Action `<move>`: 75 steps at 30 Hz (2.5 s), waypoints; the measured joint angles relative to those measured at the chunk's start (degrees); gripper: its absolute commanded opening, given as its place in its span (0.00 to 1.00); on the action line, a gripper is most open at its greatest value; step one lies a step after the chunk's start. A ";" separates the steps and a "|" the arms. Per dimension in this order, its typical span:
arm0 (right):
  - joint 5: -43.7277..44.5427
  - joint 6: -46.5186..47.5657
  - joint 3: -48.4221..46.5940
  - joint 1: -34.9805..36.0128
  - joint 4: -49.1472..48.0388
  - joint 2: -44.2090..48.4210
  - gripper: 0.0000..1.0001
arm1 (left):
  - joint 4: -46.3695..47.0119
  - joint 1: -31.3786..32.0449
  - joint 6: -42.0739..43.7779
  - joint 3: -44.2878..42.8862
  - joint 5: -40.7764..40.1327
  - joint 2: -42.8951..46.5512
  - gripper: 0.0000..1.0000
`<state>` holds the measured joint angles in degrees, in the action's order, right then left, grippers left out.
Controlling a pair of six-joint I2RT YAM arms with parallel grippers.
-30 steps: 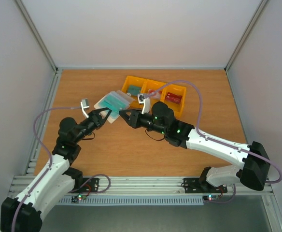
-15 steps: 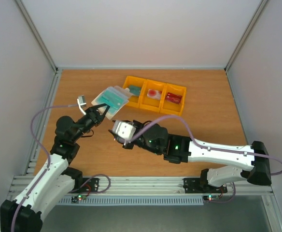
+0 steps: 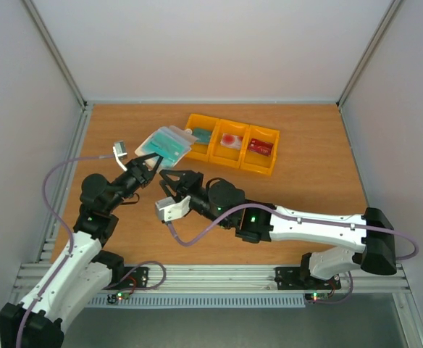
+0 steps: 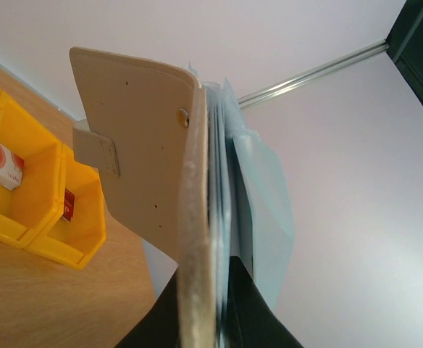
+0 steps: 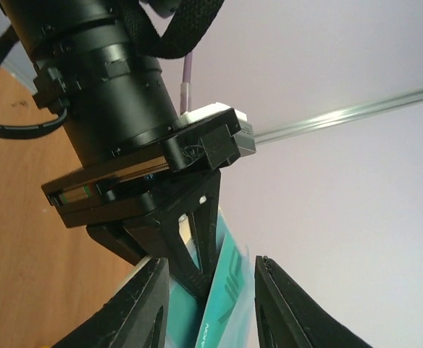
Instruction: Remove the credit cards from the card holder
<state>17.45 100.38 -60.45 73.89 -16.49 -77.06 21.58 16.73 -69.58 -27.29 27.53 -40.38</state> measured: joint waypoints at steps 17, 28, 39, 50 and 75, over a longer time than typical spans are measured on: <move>4.57 8.44 -3.15 -3.87 7.50 -4.31 0.26 | -1.20 0.00 1.05 -0.04 0.07 0.04 0.00; 9.18 14.29 -4.44 -3.80 3.72 -9.38 0.23 | -1.27 -0.17 1.49 -0.04 -1.05 0.35 0.00; 5.92 14.38 -2.91 -1.55 6.49 -4.20 0.32 | -1.25 -0.04 1.68 -0.04 -0.74 0.68 0.00; 0.17 5.97 -4.07 -3.04 9.22 -1.70 0.26 | -1.70 -0.04 1.95 -0.04 -0.76 1.46 0.00; 9.31 13.07 -7.02 -6.78 2.56 -10.12 0.13 | -3.17 -0.17 1.95 -0.04 -1.11 1.44 0.00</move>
<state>26.76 113.45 -67.46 67.11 -13.93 -87.18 18.41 16.56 -67.64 -27.33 26.41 -38.94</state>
